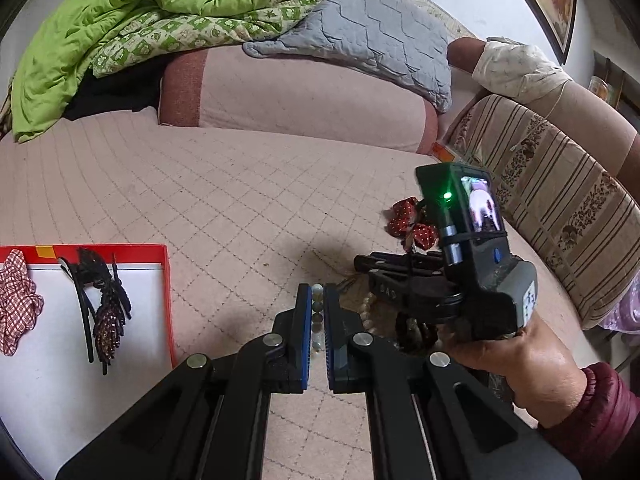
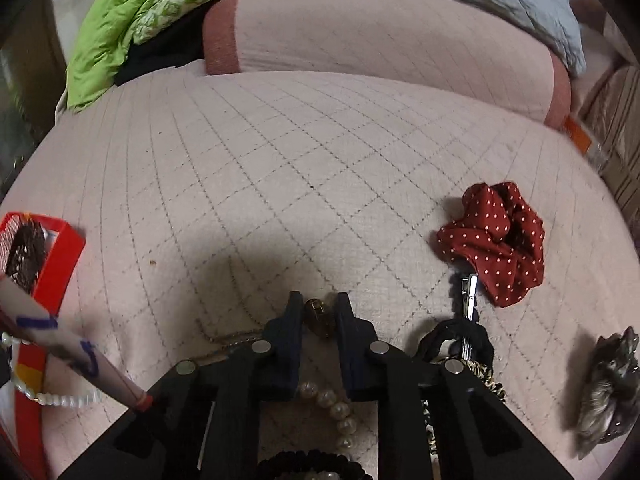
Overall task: Organize jewelry
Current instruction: 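Lift the bead bracelet with the left tool while the right tool lifts the pendant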
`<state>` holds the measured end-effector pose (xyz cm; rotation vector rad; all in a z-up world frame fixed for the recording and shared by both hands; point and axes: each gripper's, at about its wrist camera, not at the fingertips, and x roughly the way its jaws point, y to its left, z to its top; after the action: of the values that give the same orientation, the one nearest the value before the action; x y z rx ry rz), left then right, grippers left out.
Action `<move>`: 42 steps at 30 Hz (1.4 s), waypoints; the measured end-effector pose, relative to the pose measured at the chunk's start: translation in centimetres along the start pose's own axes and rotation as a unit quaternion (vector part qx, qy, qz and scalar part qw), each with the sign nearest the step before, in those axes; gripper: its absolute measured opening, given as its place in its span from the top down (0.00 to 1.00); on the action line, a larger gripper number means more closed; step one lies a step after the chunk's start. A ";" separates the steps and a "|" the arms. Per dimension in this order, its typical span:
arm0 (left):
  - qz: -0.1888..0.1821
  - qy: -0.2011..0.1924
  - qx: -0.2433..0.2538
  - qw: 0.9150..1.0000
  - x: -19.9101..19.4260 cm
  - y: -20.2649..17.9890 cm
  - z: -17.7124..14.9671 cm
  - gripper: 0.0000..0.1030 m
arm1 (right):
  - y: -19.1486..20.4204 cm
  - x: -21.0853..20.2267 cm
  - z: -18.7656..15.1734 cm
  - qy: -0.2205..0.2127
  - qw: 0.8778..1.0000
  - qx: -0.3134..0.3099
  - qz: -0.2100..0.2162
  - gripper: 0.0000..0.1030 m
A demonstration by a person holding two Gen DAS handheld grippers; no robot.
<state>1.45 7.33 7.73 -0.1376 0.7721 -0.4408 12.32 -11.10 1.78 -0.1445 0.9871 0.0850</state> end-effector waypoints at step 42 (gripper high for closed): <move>0.077 -0.075 -0.046 0.993 -11.4 6.7 -1.1 0.95 | 11.6 -13.5 -1.0 -0.121 0.973 0.000 0.195 0.84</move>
<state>-4.29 18.37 12.40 -0.1933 0.6495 -0.2458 2.51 0.06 11.60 0.0611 0.7600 0.4542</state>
